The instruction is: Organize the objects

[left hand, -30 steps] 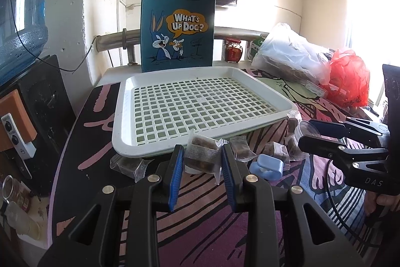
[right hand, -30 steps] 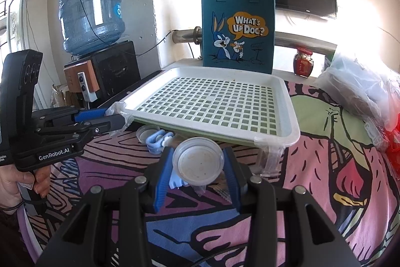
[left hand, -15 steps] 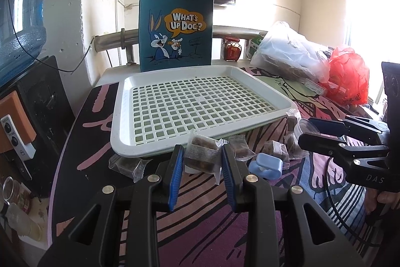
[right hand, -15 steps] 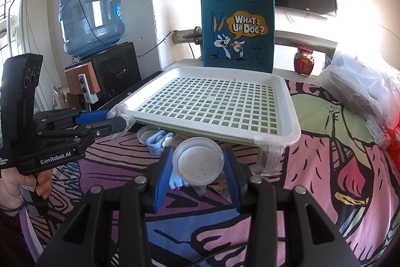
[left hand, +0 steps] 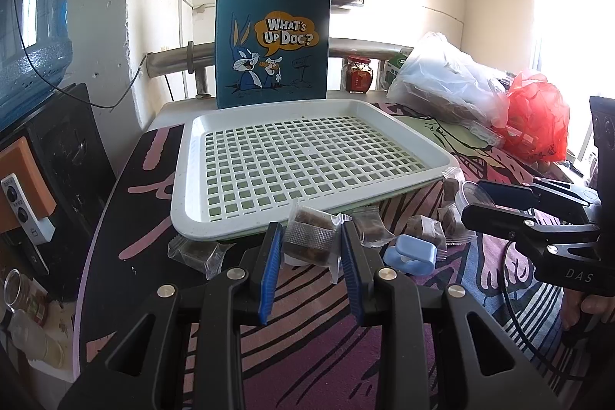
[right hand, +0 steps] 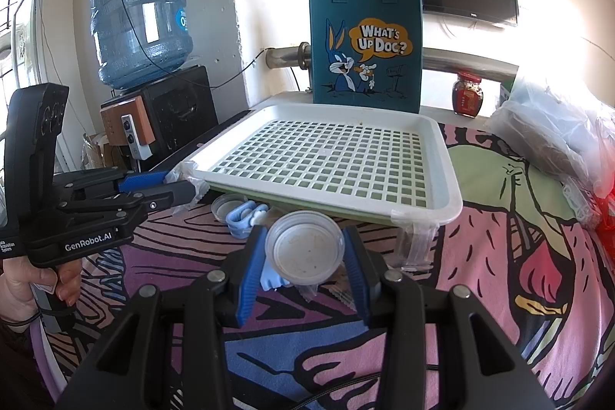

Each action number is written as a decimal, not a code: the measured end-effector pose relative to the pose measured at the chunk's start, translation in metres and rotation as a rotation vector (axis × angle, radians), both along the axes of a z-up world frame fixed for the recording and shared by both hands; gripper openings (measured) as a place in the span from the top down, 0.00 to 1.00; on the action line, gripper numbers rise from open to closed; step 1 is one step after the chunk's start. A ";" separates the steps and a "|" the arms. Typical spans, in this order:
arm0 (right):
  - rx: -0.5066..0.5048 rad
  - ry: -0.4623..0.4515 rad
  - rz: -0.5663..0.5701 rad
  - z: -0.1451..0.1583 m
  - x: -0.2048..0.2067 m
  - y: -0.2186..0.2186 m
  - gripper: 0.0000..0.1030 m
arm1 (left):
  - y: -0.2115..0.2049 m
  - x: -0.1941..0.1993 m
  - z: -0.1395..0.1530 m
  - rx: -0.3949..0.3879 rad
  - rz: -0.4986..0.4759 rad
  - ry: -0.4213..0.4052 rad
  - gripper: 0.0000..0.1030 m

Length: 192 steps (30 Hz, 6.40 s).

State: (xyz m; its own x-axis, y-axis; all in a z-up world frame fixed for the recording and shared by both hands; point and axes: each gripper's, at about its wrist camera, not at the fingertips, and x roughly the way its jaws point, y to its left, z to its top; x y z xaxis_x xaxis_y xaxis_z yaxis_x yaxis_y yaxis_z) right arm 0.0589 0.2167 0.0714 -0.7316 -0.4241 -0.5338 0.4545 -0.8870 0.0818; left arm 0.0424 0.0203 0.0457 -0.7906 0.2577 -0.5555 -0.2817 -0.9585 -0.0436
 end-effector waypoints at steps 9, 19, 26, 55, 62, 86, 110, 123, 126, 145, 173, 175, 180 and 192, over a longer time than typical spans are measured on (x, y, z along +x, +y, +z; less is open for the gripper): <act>0.000 0.000 0.000 0.000 0.000 0.000 0.62 | 0.000 0.000 0.000 0.000 -0.001 0.000 0.72; 0.000 0.000 0.001 0.000 0.000 0.001 0.62 | 0.000 0.000 0.000 0.000 -0.003 0.000 0.72; 0.000 -0.001 0.001 0.001 -0.001 0.001 0.62 | 0.000 0.000 0.000 0.000 -0.005 0.000 0.72; 0.000 -0.007 0.006 0.002 -0.001 -0.001 0.62 | 0.001 0.000 0.000 0.000 -0.010 -0.001 0.72; 0.000 -0.008 0.007 0.003 -0.002 0.000 0.62 | 0.001 0.000 0.000 0.000 -0.011 -0.002 0.72; -0.073 0.055 0.003 0.056 -0.006 0.025 0.62 | -0.023 -0.004 0.027 0.043 0.054 -0.043 0.72; -0.051 -0.214 -0.099 0.015 -0.186 -0.002 0.62 | 0.001 -0.165 -0.001 -0.010 0.137 -0.215 0.72; 0.100 -0.334 -0.141 -0.018 -0.205 -0.014 0.59 | 0.004 -0.175 -0.022 -0.006 0.184 -0.276 0.41; 0.055 -0.315 -0.145 -0.008 -0.195 -0.007 0.59 | 0.001 -0.166 -0.009 0.038 0.159 -0.241 0.36; -0.016 0.123 -0.175 0.076 -0.036 0.068 0.34 | -0.088 -0.048 0.037 0.095 0.120 -0.049 0.09; 0.024 -0.153 -0.119 -0.003 -0.051 0.047 0.77 | -0.055 -0.039 -0.030 -0.048 -0.031 -0.266 0.73; 0.012 -0.116 -0.101 0.006 -0.041 0.044 0.77 | -0.045 -0.031 -0.025 -0.037 -0.054 -0.249 0.73; -0.004 -0.067 -0.028 0.016 -0.028 0.019 0.77 | -0.011 -0.022 -0.007 -0.024 -0.106 -0.168 0.73; 0.057 0.009 0.022 0.007 -0.023 -0.017 0.78 | 0.022 -0.028 -0.009 -0.062 -0.086 -0.072 0.73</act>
State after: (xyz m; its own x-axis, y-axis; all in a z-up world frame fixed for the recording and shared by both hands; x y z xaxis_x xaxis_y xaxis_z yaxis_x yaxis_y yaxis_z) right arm 0.0360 0.1996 0.0785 -0.7270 -0.4093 -0.5513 0.4744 -0.8799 0.0275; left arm 0.0146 0.0421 0.0366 -0.7248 0.2864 -0.6266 -0.3613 -0.9324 -0.0083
